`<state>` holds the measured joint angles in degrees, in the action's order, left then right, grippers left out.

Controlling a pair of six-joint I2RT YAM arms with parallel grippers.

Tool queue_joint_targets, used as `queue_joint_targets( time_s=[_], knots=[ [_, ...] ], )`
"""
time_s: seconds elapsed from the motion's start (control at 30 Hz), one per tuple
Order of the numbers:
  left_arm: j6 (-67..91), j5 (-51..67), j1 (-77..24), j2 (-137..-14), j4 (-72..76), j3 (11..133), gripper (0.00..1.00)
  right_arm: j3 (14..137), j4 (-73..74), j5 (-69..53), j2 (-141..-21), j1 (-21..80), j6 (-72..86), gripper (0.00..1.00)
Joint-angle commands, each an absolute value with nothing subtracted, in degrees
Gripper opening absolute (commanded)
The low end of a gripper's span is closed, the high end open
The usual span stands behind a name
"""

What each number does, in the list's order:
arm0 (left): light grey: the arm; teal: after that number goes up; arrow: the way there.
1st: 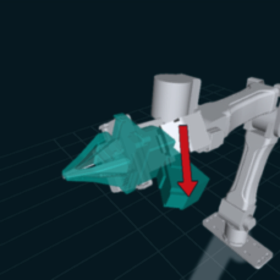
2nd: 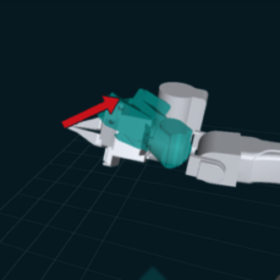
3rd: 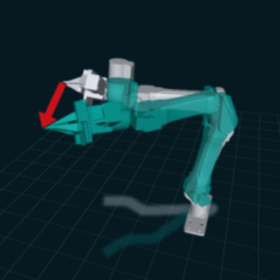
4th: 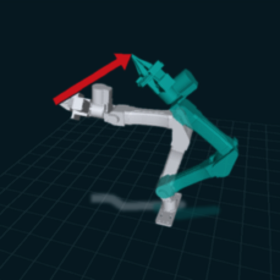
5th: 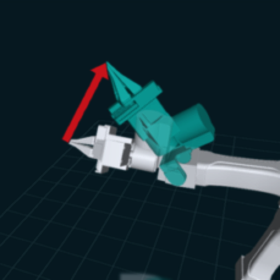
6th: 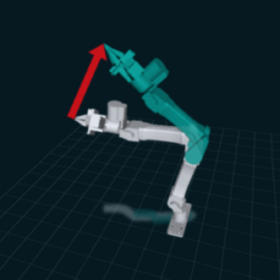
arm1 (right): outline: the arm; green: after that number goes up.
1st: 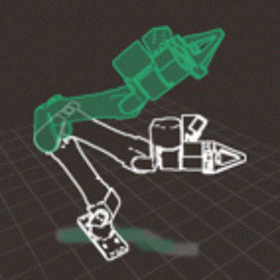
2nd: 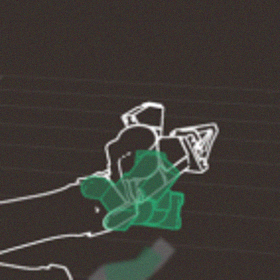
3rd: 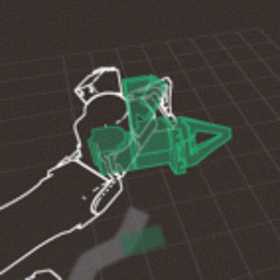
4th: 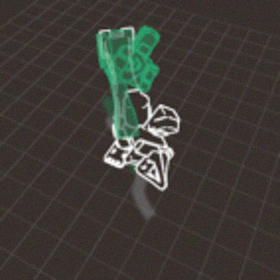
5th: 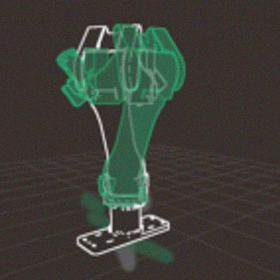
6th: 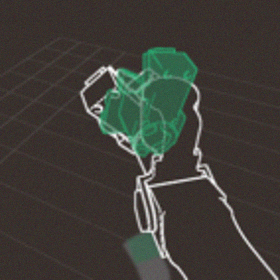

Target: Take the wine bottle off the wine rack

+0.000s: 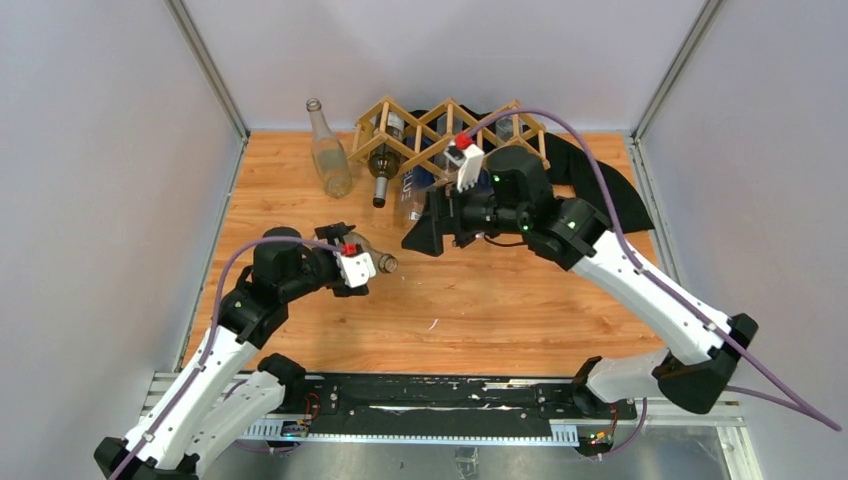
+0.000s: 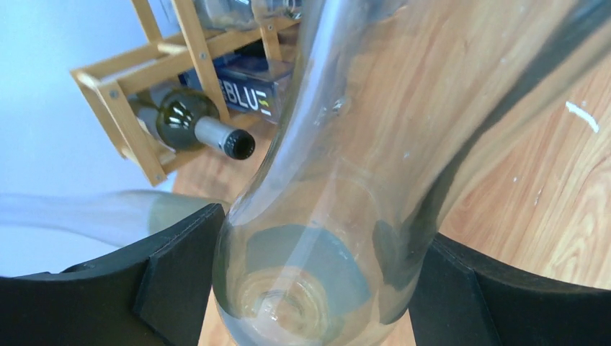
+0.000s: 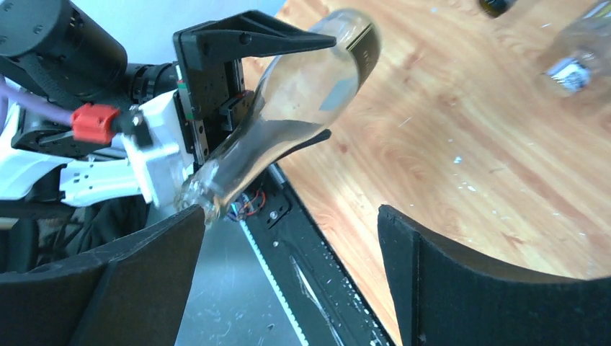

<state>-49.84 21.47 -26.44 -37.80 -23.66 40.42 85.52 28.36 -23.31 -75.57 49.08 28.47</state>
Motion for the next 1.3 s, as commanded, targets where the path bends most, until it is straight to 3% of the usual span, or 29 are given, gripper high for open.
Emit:
queue_joint_targets(
  time_s=[0.0,0.27,0.83,1.17,1.27],
  knots=[
    [-35.19,17.12,-26.13,-38.91,-10.65,42.53,0.0,83.8,29.65,-15.55,-70.58,47.26,26.34,0.94],
    [-14.19,21.17,-22.8,-41.81,-15.61,46.82,0.0,82.74,29.69,-12.29,-69.39,47.02,23.26,0.96],
    [-4.37,34.21,1.96,-59.5,-19.09,58.9,0.0,80.76,26.4,-14.61,-71.43,47.02,23.8,0.95],
    [-1.7,30.61,12.15,-65.51,-0.97,57.47,0.0,82.13,26.58,-12.91,-73.45,46.95,23.29,0.92],
    [3.94,31.38,14.98,-66.53,11.57,54.37,0.0,81.82,26.51,-12.26,-73.83,46.96,23.36,0.9]
  ],
)
